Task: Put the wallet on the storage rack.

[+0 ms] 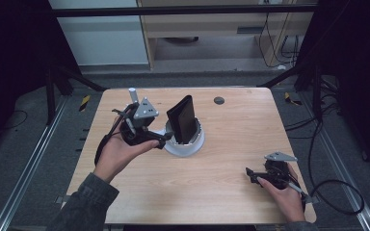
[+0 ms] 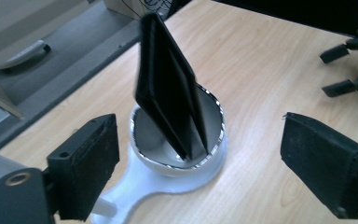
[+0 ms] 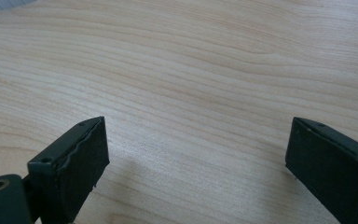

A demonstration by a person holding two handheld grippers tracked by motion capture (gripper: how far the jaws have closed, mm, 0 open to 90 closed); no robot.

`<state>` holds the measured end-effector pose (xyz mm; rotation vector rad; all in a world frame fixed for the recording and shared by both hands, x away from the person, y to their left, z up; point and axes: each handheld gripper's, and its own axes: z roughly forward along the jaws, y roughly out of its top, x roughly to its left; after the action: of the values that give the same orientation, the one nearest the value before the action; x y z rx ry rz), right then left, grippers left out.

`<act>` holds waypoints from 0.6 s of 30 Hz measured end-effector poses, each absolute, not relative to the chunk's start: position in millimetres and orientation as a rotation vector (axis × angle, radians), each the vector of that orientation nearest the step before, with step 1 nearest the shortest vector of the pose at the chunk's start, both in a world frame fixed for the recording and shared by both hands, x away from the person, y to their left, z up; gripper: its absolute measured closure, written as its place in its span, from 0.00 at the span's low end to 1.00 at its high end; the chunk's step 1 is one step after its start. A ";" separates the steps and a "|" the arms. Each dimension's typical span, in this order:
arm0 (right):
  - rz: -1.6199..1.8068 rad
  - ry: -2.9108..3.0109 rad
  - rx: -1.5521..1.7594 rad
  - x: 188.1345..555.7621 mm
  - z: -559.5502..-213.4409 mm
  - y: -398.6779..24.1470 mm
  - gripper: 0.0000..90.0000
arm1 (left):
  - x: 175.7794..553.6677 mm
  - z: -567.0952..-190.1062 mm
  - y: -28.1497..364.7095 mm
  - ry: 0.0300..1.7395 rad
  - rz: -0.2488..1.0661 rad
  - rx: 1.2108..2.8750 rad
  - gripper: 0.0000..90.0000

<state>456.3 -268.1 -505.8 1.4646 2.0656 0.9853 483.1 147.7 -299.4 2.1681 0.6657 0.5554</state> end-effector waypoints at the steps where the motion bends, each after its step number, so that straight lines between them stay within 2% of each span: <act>1: 0.982 2.067 1.468 456.4 -506.0 -267.7 0.07 | 480.9 -302.9 148.1 0.661 0.547 2.173 0.12; 11: 0.957 2.085 1.456 457.5 -508.7 -265.6 0.05 | 466.5 -344.4 149.0 0.655 0.496 2.206 0.06; 18: 0.937 2.094 1.454 457.8 -510.3 -263.7 0.05 | 458.8 -388.2 150.9 0.673 0.467 2.246 0.06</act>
<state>457.8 -263.7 -510.3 1.4544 2.0944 0.9373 458.8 150.9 -388.2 2.2459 0.6728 0.4667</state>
